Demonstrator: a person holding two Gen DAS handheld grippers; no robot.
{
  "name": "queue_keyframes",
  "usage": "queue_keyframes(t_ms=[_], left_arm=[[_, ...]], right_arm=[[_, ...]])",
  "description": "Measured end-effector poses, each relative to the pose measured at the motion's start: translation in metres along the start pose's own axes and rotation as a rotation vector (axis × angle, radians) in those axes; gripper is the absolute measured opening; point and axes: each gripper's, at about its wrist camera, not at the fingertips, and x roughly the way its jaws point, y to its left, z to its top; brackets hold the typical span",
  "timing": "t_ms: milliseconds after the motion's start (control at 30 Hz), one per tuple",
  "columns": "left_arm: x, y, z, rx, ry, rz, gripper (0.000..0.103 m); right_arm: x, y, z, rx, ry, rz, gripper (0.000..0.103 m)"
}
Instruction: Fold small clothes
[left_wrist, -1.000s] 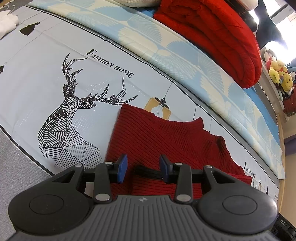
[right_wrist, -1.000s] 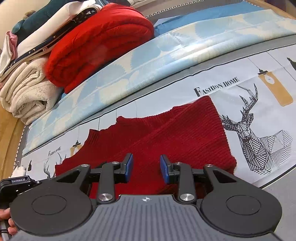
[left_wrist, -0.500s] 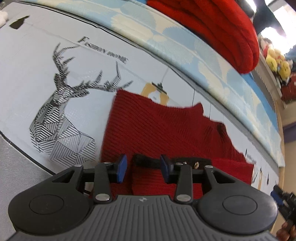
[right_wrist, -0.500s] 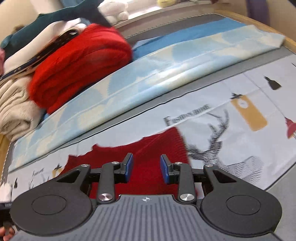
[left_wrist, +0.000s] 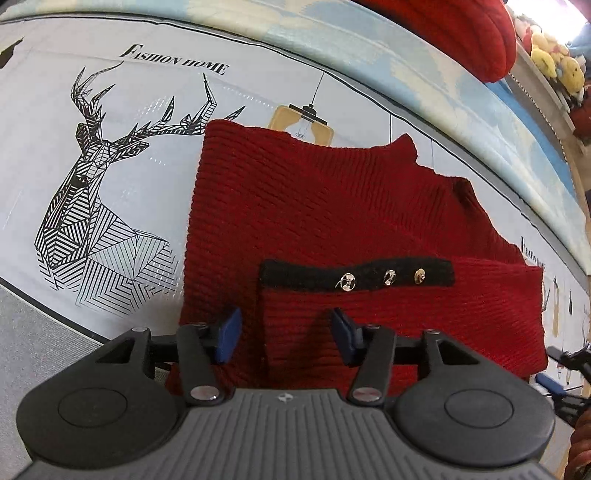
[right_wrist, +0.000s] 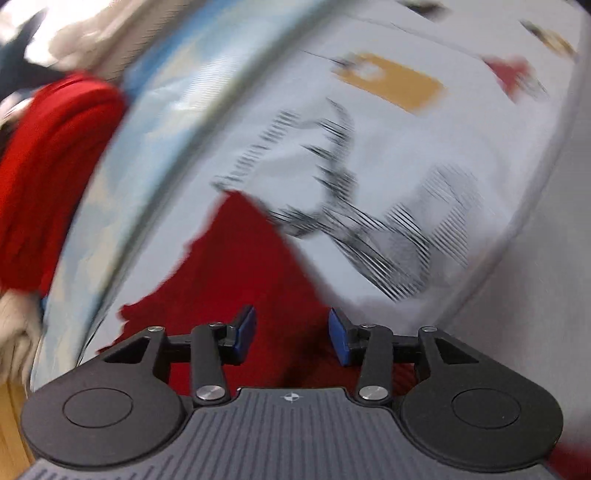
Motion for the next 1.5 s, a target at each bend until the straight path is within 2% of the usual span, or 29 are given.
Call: queue_keyframes(t_ms=[133, 233, 333, 467, 533, 567, 600, 667, 733, 767, 833, 900, 967, 1033, 1100, 1133, 1167, 1233, 1267, 1300, 1367, 1500], left_arm=[[-0.004, 0.003, 0.003, -0.028, -0.026, 0.019, 0.059], [-0.008, 0.004, 0.004, -0.037, -0.037, 0.021, 0.059], [-0.006, 0.005, 0.005, -0.037, -0.033, 0.021, 0.059], [-0.006, 0.004, 0.005, -0.041, -0.033, 0.013, 0.058], [-0.008, 0.003, 0.004, -0.041, -0.032, 0.0, 0.058], [-0.01, 0.003, 0.004, -0.039, -0.034, -0.007, 0.058], [-0.012, 0.002, 0.004, -0.035, -0.038, -0.014, 0.058], [-0.019, -0.001, 0.006, -0.025, -0.055, -0.025, 0.058], [-0.025, -0.005, 0.007, -0.005, -0.074, -0.033, 0.058], [-0.028, -0.007, 0.007, 0.002, -0.079, -0.035, 0.057], [-0.031, -0.01, 0.007, 0.014, -0.083, -0.045, 0.056], [-0.032, -0.014, 0.006, 0.03, -0.081, -0.057, 0.054], [-0.032, -0.02, 0.004, 0.055, -0.079, -0.072, 0.05], [-0.034, -0.026, 0.001, 0.079, -0.075, -0.099, 0.05], [-0.034, -0.032, -0.002, 0.106, -0.07, -0.133, 0.05], [-0.032, -0.033, -0.004, 0.118, -0.067, -0.14, 0.05], [-0.027, -0.033, -0.006, 0.131, -0.06, -0.138, 0.05], [-0.007, -0.029, -0.012, 0.149, -0.015, -0.075, 0.05], [0.002, -0.026, -0.016, 0.168, 0.004, -0.042, 0.041], [0.004, -0.027, -0.02, 0.203, -0.009, -0.032, 0.041], [-0.004, -0.031, -0.023, 0.235, -0.021, -0.02, 0.041], [-0.018, -0.031, -0.033, 0.264, -0.089, -0.056, 0.042]], right_arm=[[0.009, -0.003, -0.002, 0.034, 0.03, 0.031, 0.047], [0.011, -0.002, -0.002, 0.037, 0.02, 0.042, 0.049], [0.007, -0.004, -0.002, 0.045, -0.014, 0.021, 0.032], [-0.005, -0.011, 0.005, 0.096, -0.051, 0.062, 0.013], [-0.015, -0.014, 0.013, 0.103, -0.122, 0.044, 0.0], [-0.021, -0.014, 0.017, 0.084, -0.178, 0.016, 0.0], [-0.022, -0.014, 0.02, 0.08, -0.195, -0.004, 0.0], [-0.022, -0.021, 0.02, 0.117, -0.168, -0.026, 0.0], [-0.029, -0.012, 0.013, 0.057, -0.214, -0.035, 0.003], [-0.031, -0.002, 0.01, 0.0, -0.22, -0.004, 0.003], [-0.027, 0.021, 0.007, -0.128, -0.165, 0.115, 0.004], [-0.019, 0.039, -0.001, -0.222, -0.102, 0.191, 0.015], [-0.005, 0.049, -0.009, -0.284, -0.023, 0.222, 0.03], [0.013, 0.047, -0.012, -0.293, 0.041, 0.204, 0.03], [0.029, 0.031, -0.009, -0.223, 0.058, 0.12, 0.027], [0.036, 0.021, -0.005, -0.165, 0.077, 0.111, 0.012], [0.039, 0.013, -0.003, -0.109, 0.094, 0.114, 0.002], [0.033, 0.015, -0.003, -0.106, 0.094, 0.12, 0.003], [0.028, 0.022, -0.005, -0.151, 0.076, 0.125, 0.008], [0.024, 0.028, -0.007, -0.198, 0.056, 0.131, 0.009], [0.026, 0.031, -0.007, -0.24, 0.047, 0.117, 0.016], [0.033, 0.026, -0.011, -0.251, 0.072, 0.123, 0.016]])
